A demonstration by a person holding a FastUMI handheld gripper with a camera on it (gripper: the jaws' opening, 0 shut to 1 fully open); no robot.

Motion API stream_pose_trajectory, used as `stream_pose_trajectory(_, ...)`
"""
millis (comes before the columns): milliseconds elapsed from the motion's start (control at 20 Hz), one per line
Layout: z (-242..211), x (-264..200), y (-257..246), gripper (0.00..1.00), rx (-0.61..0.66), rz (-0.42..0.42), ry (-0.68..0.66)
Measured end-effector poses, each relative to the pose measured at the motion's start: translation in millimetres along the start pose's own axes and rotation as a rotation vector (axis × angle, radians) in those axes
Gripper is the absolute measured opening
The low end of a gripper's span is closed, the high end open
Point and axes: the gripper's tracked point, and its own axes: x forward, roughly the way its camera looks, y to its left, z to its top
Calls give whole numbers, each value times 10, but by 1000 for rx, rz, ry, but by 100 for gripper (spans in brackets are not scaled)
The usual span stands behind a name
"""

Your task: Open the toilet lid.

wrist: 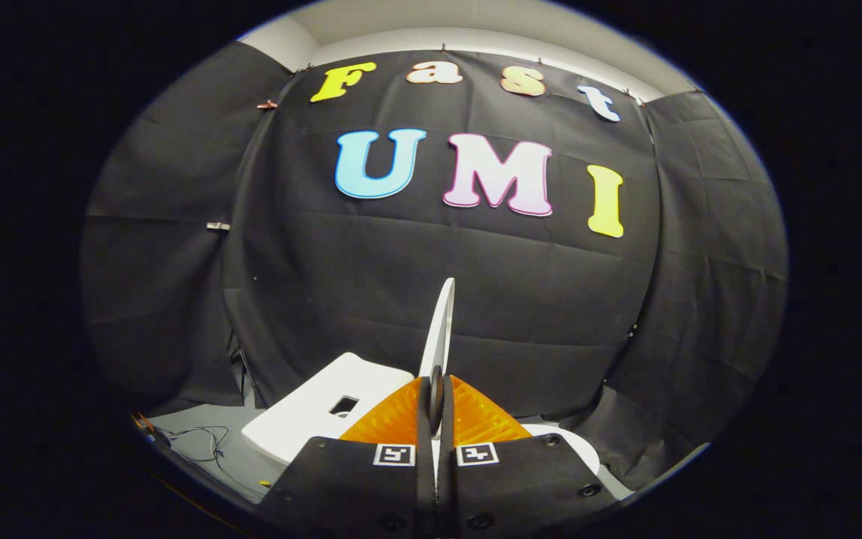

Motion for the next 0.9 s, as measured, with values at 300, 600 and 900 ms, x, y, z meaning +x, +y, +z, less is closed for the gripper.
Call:
stream_pose_trajectory(300, 14, 37, 439, 5, -40, 78, 2)
stream_pose_trajectory(600, 6, 8, 696, 30, -16, 163, 36)
stream_pose_trajectory(900, 402, -173, 619, 98, 43, 203, -46)
